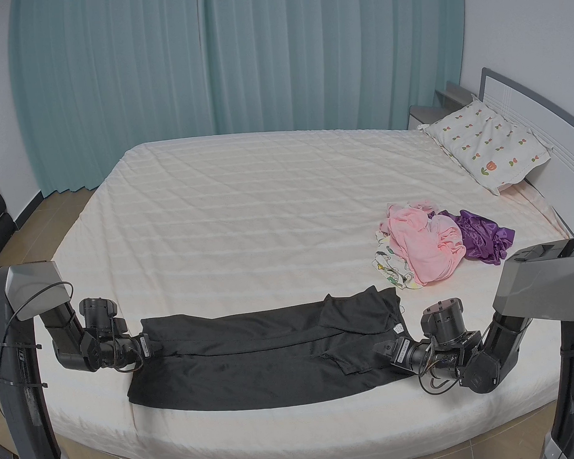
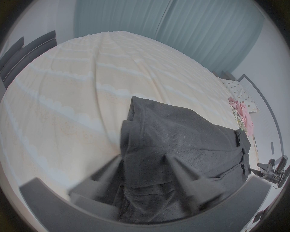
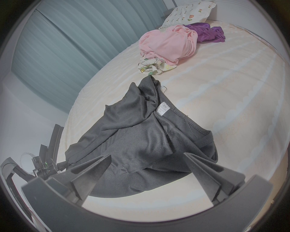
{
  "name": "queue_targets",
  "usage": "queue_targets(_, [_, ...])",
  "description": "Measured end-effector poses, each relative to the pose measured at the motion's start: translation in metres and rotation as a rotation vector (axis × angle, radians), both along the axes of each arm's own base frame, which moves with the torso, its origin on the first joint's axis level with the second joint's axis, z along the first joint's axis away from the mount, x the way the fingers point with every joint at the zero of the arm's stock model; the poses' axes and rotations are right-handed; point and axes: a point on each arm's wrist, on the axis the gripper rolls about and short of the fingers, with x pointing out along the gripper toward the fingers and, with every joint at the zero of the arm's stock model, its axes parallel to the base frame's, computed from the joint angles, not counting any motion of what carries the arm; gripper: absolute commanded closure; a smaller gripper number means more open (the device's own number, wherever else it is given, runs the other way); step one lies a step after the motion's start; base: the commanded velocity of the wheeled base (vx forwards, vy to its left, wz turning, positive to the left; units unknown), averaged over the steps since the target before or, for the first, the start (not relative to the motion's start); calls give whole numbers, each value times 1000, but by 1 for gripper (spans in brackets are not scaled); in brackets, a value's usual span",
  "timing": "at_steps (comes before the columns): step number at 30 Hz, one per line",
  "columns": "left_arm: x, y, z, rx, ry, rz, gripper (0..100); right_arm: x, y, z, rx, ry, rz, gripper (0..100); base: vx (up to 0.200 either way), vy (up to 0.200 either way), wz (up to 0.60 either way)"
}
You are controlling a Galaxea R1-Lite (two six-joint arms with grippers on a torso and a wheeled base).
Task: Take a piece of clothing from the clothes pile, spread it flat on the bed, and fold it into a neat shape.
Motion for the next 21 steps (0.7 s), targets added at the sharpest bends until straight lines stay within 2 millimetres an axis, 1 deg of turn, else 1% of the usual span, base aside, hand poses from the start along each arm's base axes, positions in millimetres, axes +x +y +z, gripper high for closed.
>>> queue_targets(7, [-3,5,0,5,4,13,100,0,0,0,0,0,0,0,0,0,0])
queue_targets(12, [-3,12,6,8,-8,34,100,-1,0,0,0,1,0,0,0,0,0])
queue_targets(17, [-5,25,16,22,-35,61,100,-1,0,1,0,-1,0,0,0,0,0])
queue_targets(21, [-8,41,25,38,-52,94,100,-1,0,1,0,0,0,0,0,0,0])
